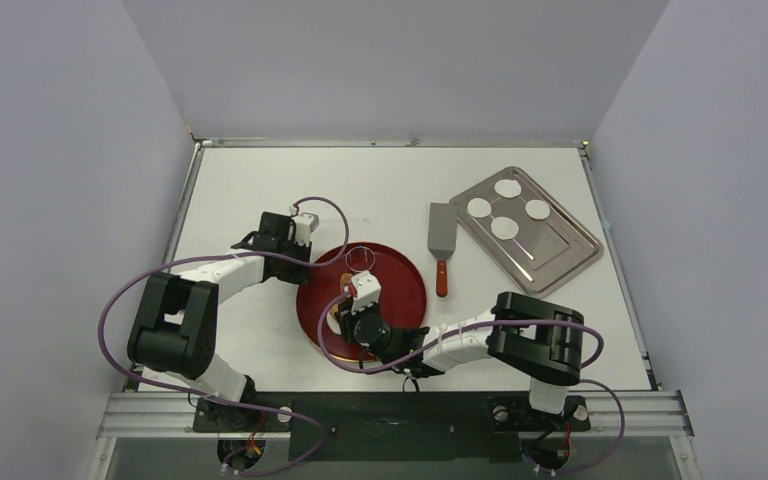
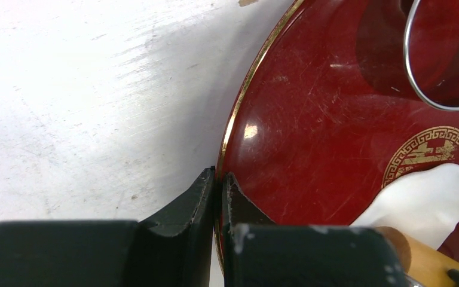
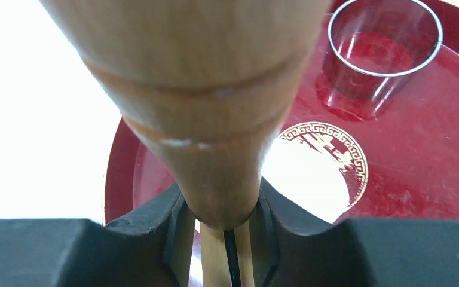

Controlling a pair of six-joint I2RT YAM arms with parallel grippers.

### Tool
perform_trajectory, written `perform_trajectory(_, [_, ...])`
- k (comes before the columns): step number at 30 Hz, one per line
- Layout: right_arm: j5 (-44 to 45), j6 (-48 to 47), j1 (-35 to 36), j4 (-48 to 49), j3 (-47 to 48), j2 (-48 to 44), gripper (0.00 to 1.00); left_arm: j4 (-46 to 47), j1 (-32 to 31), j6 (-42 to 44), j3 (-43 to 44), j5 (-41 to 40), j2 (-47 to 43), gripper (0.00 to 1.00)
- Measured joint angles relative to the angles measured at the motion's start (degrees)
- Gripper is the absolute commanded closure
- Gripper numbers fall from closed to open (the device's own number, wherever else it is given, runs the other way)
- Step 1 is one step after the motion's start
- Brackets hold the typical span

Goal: Roll out the dumpling wrappers from the dough
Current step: Flatten out the dough on the work surface.

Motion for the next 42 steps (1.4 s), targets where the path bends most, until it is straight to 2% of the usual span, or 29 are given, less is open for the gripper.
perform_trajectory(8, [0.1, 0.4, 0.6, 9.2, -1.7, 2.8, 1.00, 0.0, 0.3, 0.2, 0.0, -0.7, 0.0, 1.00])
perform_trajectory(19, [-4.2, -1.5, 0.6, 10.0, 0.7, 4.9, 1.00, -0.1, 0.5, 0.6, 0.0, -1.1, 0.0, 1.00])
perform_trajectory(42, [-11.5, -3.1, 0.2, 12.4, -0.6, 4.9, 1.00, -0.6, 0.5, 1.1, 0.0, -0.4, 0.0, 1.00])
